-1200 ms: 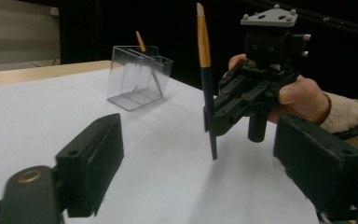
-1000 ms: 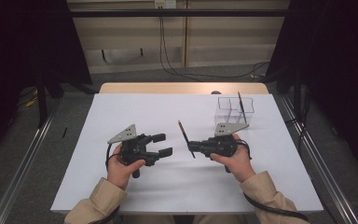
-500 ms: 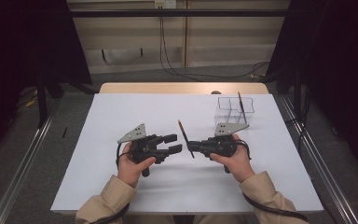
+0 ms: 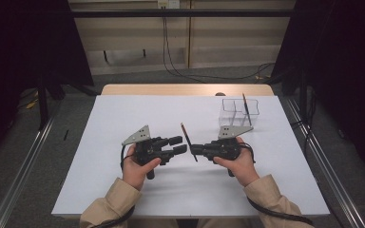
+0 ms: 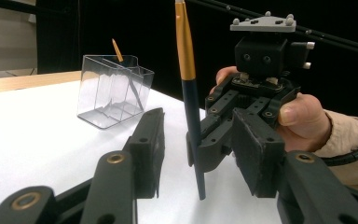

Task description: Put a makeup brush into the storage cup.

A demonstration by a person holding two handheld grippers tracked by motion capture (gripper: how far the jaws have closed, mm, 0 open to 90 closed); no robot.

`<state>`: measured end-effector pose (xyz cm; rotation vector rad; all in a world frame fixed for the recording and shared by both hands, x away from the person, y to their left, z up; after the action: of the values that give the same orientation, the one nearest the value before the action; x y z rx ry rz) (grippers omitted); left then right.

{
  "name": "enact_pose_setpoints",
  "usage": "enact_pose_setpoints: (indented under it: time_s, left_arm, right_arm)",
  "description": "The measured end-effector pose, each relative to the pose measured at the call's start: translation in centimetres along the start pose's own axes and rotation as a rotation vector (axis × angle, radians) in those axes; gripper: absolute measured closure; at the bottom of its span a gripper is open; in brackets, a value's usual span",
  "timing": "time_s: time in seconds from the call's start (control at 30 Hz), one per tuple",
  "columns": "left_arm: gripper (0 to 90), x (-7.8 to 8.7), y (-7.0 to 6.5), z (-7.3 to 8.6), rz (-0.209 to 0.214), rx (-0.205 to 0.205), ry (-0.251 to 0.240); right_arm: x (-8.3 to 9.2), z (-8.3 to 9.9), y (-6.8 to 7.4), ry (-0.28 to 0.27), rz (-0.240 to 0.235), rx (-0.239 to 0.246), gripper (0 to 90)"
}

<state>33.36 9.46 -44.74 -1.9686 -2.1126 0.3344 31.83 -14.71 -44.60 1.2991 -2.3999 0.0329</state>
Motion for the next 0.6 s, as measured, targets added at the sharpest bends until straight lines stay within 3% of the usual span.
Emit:
enact_pose_setpoints:
  time_s: [0.6]
  left_arm:
    - [63.2,-0.73,-0.02,0.22,0.011,0.004,-0.011]
  right_arm:
    - [-0.32,0.08,0.35,-0.007,-0.013,-0.01,85.5]
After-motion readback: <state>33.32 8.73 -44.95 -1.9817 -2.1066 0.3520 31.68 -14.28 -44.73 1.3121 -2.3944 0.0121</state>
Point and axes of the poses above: each handheld gripper's, and its own axes: x roughly backward along the jaws, z roughly out of its underside, y roughly to its left, the point moved 2 cm from there along -x, roughly forward along the jaws, and after that the axes turned 10 degrees about z, right-handed, at the moved point
